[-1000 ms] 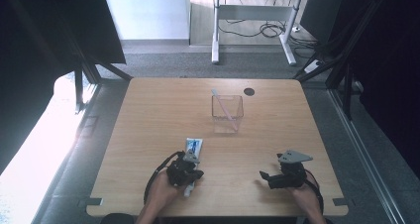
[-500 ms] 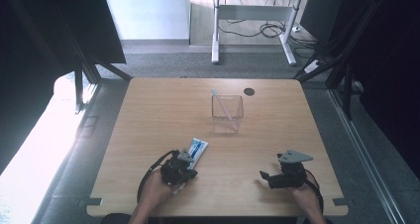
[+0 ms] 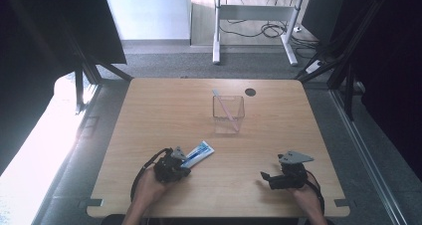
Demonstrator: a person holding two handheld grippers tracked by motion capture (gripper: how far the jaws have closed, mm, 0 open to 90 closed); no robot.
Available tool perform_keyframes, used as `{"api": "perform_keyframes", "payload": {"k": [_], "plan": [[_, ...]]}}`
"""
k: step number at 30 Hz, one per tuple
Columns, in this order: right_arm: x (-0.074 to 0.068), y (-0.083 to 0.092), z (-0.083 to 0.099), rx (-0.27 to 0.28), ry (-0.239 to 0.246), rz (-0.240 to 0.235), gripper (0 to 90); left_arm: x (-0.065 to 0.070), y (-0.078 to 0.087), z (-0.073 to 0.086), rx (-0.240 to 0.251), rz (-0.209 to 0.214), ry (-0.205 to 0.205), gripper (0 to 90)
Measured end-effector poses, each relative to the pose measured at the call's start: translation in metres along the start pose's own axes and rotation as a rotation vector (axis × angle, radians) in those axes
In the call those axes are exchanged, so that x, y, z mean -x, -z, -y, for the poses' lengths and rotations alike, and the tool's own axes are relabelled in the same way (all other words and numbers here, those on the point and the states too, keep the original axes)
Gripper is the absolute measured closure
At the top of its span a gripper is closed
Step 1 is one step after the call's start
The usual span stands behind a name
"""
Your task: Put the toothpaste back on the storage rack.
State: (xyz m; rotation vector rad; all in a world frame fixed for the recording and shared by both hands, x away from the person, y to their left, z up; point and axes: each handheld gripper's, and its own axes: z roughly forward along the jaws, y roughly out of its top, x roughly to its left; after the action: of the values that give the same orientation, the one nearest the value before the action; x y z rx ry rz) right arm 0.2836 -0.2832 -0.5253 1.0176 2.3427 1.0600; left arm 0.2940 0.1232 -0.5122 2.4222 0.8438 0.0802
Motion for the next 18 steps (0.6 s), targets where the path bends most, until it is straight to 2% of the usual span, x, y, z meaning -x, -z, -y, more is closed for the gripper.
{"api": "perform_keyframes", "payload": {"k": [6,11,18], "plan": [[0.0,0.0,0.0,0.0,0.002,0.0,4.8,0.001,0.002,-0.002,0.007,0.01,0.001,85.7],[0.0,0.0,0.0,0.0,0.002,0.001,4.9,0.0,0.01,-0.009,0.021,0.009,0.006,81.3],[-0.002,-0.001,-0.001,-0.001,0.007,-0.003,4.9,-0.006,0.021,-0.02,-0.019,-0.022,0.002,72.0]]}}
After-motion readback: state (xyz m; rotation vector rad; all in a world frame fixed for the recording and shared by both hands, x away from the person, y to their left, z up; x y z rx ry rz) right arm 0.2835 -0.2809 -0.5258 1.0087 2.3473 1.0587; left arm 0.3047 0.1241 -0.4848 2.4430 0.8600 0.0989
